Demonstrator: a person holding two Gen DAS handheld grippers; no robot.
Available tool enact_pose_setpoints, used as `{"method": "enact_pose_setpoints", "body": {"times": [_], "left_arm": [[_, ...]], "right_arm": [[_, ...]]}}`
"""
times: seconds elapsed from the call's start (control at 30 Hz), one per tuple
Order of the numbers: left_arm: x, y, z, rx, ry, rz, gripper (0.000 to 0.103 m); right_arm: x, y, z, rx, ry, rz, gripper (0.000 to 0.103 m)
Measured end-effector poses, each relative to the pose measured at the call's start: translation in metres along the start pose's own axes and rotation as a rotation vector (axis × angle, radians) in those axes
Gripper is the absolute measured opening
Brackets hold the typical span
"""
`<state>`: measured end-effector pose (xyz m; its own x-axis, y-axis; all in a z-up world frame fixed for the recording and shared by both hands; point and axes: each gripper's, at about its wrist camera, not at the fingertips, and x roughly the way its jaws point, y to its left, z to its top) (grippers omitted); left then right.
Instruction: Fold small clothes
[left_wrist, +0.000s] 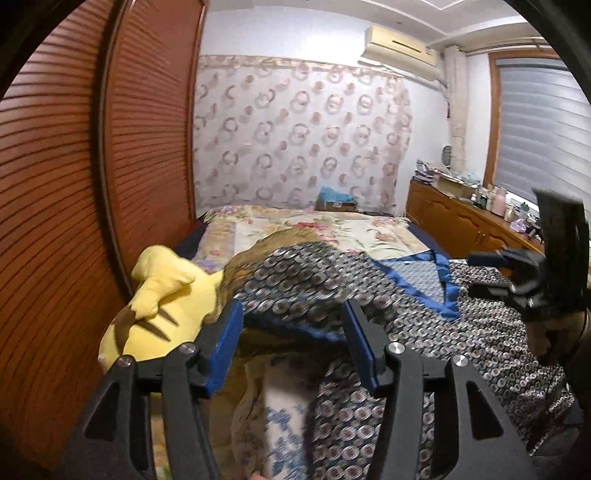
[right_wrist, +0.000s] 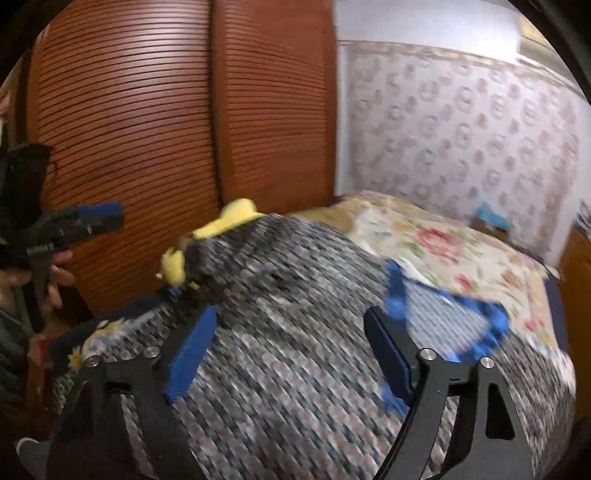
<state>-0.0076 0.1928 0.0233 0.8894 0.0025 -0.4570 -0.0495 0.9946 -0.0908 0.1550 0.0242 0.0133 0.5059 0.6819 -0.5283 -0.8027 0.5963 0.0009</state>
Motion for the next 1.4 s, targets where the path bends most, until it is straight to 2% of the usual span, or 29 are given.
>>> {"method": "enact_pose_setpoints", "body": {"times": [0.1, 0.23, 0.33, 0.5, 0.53, 0.57, 0.63, 0.67, 0.73, 0.8, 0.93, 1.0, 1.1, 1.13, 1.17, 1.23, 1.4], "left_arm": [[-0.001, 0.008, -0.01, -0.008, 0.011, 0.012, 0.055], [-0.003, 0.016, -0.02, -0.022, 0.019, 0.02, 0.055], [-0.006, 0.023, -0.027, -0.033, 0.022, 0.022, 0.056], [-0.004, 0.027, -0.033, -0.039, 0.032, 0.021, 0.056], [-0.004, 0.028, -0.034, -0.039, 0.033, 0.021, 0.056], [-0.005, 0.028, -0.035, -0.038, 0.035, 0.02, 0.056], [-0.003, 0.029, -0.038, -0.037, 0.039, 0.019, 0.057], [-0.003, 0.029, -0.039, -0.036, 0.041, 0.017, 0.057], [-0.001, 0.027, -0.04, -0.032, 0.045, 0.013, 0.057], [0.001, 0.026, -0.04, -0.031, 0.049, 0.007, 0.057], [0.006, 0.019, -0.042, -0.025, 0.054, -0.002, 0.057], [0.007, 0.014, -0.042, -0.015, 0.056, 0.001, 0.058], [0.01, 0.009, -0.04, -0.01, 0.055, -0.007, 0.058], [0.011, 0.007, -0.04, -0.008, 0.054, -0.008, 0.058], [0.012, 0.005, -0.04, -0.007, 0.052, -0.011, 0.058], [0.013, 0.002, -0.04, -0.006, 0.053, -0.019, 0.058], [0.016, -0.004, -0.04, 0.001, 0.06, -0.032, 0.058]], "right_arm": [[0.032, 0.019, 0.024, -0.037, 0.023, 0.075, 0.076], [0.077, 0.042, 0.045, -0.083, 0.089, 0.151, 0.063], [0.108, 0.058, 0.056, -0.123, 0.158, 0.2, 0.062], [0.152, 0.069, 0.06, -0.149, 0.284, 0.225, 0.061], [0.155, 0.071, 0.059, -0.158, 0.296, 0.22, 0.057], [0.158, 0.073, 0.058, -0.173, 0.309, 0.209, 0.051], [0.164, 0.075, 0.055, -0.205, 0.332, 0.19, 0.015], [0.167, 0.076, 0.054, -0.212, 0.331, 0.185, 0.008], [0.161, 0.071, 0.051, -0.207, 0.303, 0.189, 0.003], [0.152, 0.06, 0.051, -0.16, 0.245, 0.185, 0.003], [0.123, 0.019, 0.045, 0.016, 0.11, 0.139, 0.003], [0.113, -0.004, 0.032, 0.086, 0.111, 0.054, 0.003], [0.106, -0.024, 0.012, 0.103, 0.149, -0.009, 0.028], [0.103, -0.031, 0.005, 0.113, 0.154, -0.022, 0.028], [0.102, -0.037, 0.0, 0.12, 0.164, -0.029, 0.028], [0.1, -0.045, -0.006, 0.117, 0.182, -0.042, 0.037], [0.095, -0.039, -0.002, 0.102, 0.148, 0.003, 0.041]]}}
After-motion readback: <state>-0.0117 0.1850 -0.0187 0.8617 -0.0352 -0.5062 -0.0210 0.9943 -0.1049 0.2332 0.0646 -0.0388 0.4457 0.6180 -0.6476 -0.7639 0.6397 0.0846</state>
